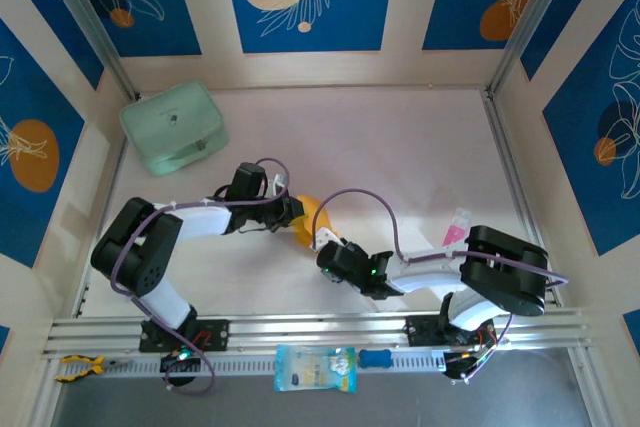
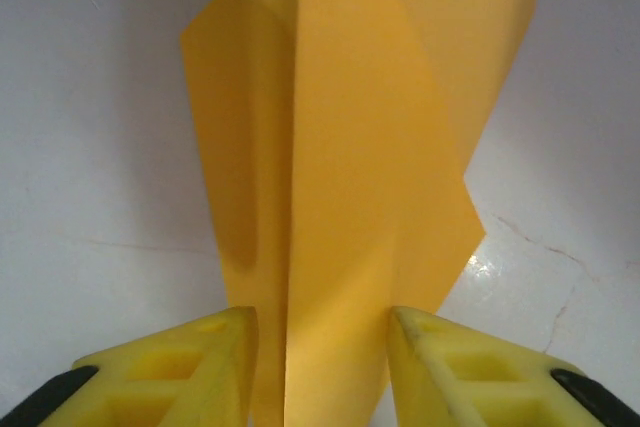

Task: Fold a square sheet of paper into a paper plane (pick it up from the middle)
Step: Fourth fold the wing at the center of the table.

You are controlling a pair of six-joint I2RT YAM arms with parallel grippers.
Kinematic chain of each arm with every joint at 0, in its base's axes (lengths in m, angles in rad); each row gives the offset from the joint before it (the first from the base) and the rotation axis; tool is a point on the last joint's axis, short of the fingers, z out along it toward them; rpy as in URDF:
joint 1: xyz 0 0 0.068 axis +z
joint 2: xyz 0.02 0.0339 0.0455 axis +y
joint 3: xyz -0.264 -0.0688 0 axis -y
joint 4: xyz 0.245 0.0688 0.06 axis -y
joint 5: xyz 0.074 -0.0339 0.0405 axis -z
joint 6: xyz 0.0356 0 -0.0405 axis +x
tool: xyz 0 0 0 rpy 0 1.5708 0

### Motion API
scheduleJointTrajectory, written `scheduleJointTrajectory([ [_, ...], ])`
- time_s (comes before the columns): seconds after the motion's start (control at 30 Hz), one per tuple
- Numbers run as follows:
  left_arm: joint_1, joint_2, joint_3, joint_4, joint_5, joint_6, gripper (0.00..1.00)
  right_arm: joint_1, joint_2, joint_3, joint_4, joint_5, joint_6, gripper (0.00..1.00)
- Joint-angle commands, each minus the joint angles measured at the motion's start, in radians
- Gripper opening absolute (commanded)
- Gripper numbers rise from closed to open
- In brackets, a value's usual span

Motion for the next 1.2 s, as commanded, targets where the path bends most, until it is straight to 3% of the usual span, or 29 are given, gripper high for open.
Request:
scheduleJointTrajectory([
  [0.0, -0.005, 0.001, 0.031, -0.044, 0.017, 0.04, 0.07, 0.007, 0.003, 0.012, 0.047, 0.028, 0.008, 0.35],
  [0.4, -0.005, -0.002, 0.038, -0.072, 0.01, 0.05, 0.06, 0.01, -0.015, -0.01, 0.044, 0.026, 0.061, 0.25],
  [0.97, -0.005, -0.002, 0.049, -0.09, 0.013, 0.056, 0.0, -0.003, -0.002, -0.008, 0.045, 0.04, 0.074, 0.26],
  [1.17, -0.005, 0.0, 0.052, -0.093, 0.012, 0.058, 0.0, -0.012, -0.012, -0.011, 0.052, 0.022, 0.067, 0.21],
])
